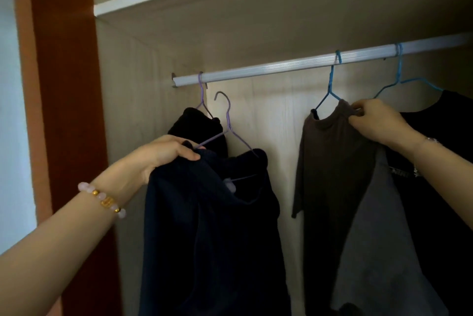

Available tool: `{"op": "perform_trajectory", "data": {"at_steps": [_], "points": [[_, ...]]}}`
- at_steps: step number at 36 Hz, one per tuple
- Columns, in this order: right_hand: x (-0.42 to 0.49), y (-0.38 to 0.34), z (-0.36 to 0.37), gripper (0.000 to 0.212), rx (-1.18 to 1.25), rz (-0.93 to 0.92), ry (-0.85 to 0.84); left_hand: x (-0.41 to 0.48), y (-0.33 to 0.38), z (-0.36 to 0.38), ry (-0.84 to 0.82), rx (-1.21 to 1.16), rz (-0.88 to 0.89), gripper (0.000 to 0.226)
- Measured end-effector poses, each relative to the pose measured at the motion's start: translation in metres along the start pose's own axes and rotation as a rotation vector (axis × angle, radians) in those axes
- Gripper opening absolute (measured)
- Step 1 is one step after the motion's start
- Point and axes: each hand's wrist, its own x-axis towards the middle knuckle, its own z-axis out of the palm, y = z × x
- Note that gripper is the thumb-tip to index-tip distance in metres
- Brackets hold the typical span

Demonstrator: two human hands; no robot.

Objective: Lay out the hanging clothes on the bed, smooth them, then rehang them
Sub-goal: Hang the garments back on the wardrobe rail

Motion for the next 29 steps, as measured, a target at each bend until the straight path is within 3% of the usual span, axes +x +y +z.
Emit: {"op": "perform_trajectory", "data": {"at_steps": [11, 15, 17, 20, 23, 26, 29], "points": [[0.005, -0.011, 0.013, 0.029, 0.009, 0.009, 0.004, -0.086, 0.037, -0.049, 0.142, 0.032, 0.049, 0.016], [0.005, -0.017, 0.018, 0.029, 0.035, 0.014, -0.001, -0.109, 0.030, -0.062, 0.199, 0.066, 0.011, 0.038], [0.001, -0.021, 0.018, 0.027, 0.015, 0.017, 0.011, -0.119, 0.025, -0.068, 0.213, 0.057, -0.022, 0.036], [-0.010, -0.034, 0.015, 0.027, -0.074, -0.050, 0.176, -0.132, 0.016, -0.076, 0.186, 0.036, -0.041, 0.035], [-0.021, -0.059, 0.018, 0.041, 0.010, -0.251, 0.275, -0.144, 0.010, -0.082, 0.188, 0.037, -0.048, 0.047], [-0.029, -0.100, 0.036, 0.042, 0.206, -0.405, 0.120, -0.154, 0.004, -0.085, 0.196, 0.041, -0.051, 0.048], [-0.036, -0.143, 0.067, 0.041, 0.419, -0.447, -0.176, -0.165, -0.001, -0.088, 0.192, 0.075, -0.046, 0.038]]}}
